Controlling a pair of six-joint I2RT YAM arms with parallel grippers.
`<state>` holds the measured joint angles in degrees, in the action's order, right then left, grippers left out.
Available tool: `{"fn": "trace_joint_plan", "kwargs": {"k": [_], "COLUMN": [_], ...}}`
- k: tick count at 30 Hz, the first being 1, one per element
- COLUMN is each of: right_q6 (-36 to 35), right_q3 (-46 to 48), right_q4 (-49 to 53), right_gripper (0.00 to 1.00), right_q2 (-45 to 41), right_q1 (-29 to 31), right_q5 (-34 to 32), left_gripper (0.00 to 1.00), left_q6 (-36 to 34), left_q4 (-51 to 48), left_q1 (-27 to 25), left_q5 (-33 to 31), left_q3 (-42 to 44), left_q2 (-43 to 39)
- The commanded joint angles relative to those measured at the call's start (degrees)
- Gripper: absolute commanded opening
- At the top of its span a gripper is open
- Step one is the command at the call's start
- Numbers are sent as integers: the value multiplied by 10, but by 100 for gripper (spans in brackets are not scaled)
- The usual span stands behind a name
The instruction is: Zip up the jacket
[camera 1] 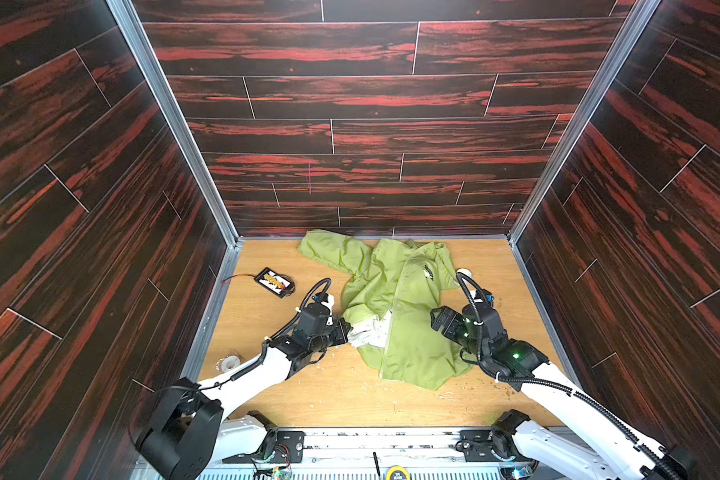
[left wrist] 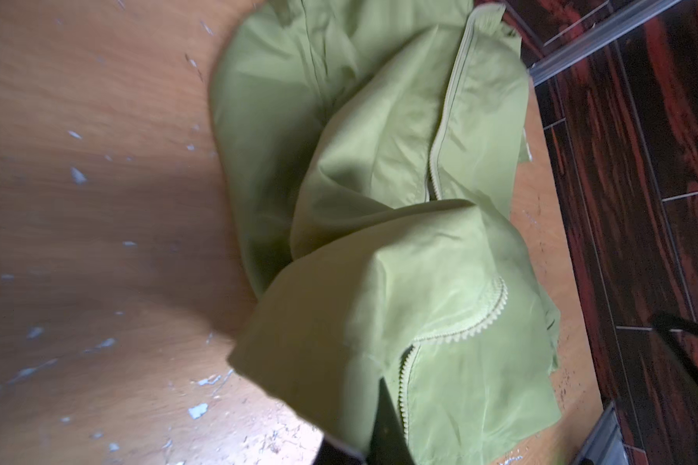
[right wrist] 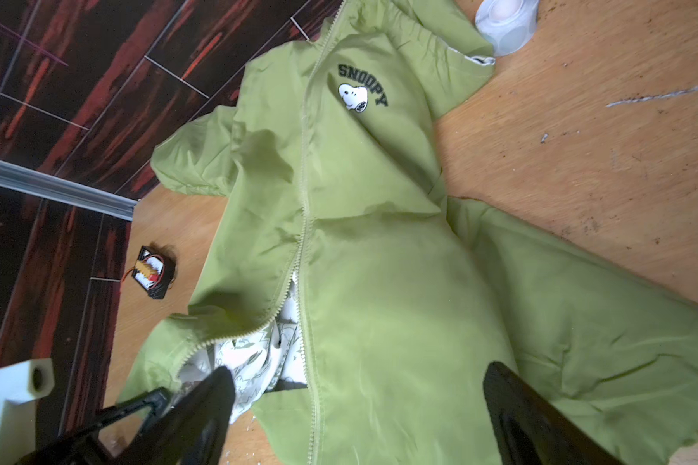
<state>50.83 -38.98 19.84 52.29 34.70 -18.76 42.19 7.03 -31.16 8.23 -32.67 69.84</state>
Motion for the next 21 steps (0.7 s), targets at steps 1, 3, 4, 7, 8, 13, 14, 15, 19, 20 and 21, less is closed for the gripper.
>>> {"fn": "trace_joint_plan", "kwargs": {"k": [1, 3, 4, 7, 8, 13, 14, 15, 19, 20, 21], "right_q6": [-1, 10, 17, 36, 44, 103, 120, 135, 207, 222, 243], "right_q3": [17, 30, 35, 41, 42, 47, 53, 57, 78, 84, 91], "right_q4": [-25, -50, -61, -76, -80, -92, -105, -111, -140, -149, -155], "right_gripper": [95, 89, 85, 77, 75, 64, 63, 62, 60, 60, 58], "right_q2": [2, 9, 16, 40, 47, 91, 96, 100, 104, 105, 107], "right_q1": [2, 4, 6, 24, 37, 83, 96, 109, 158, 168, 178], "right_q5": [49, 80, 96, 118, 121, 145, 148, 149, 141, 140, 140], "left_gripper": [0, 0, 0, 0, 0, 0, 0, 0, 0, 0, 0], "left_q6": [-6, -11, -13, -19, -20, -20, -20, -20, -20, -20, -20], "left_q4": [-17, -21, -21, -17, -17, -19, -20, -20, -17, -15, -14], "left_q1": [2, 2, 2, 2, 2, 3, 3, 3, 3, 3, 3], "left_q5": [-45, -55, -58, -60, -62, -60, -59, -58, -53, -52, -52], "left_q3": [10, 11, 13, 18, 19, 18, 18, 17, 17, 19, 20], "left_q2": [-29, -33, -34, -32, -29, -13, -9, -6, 7, 9, 10]}}
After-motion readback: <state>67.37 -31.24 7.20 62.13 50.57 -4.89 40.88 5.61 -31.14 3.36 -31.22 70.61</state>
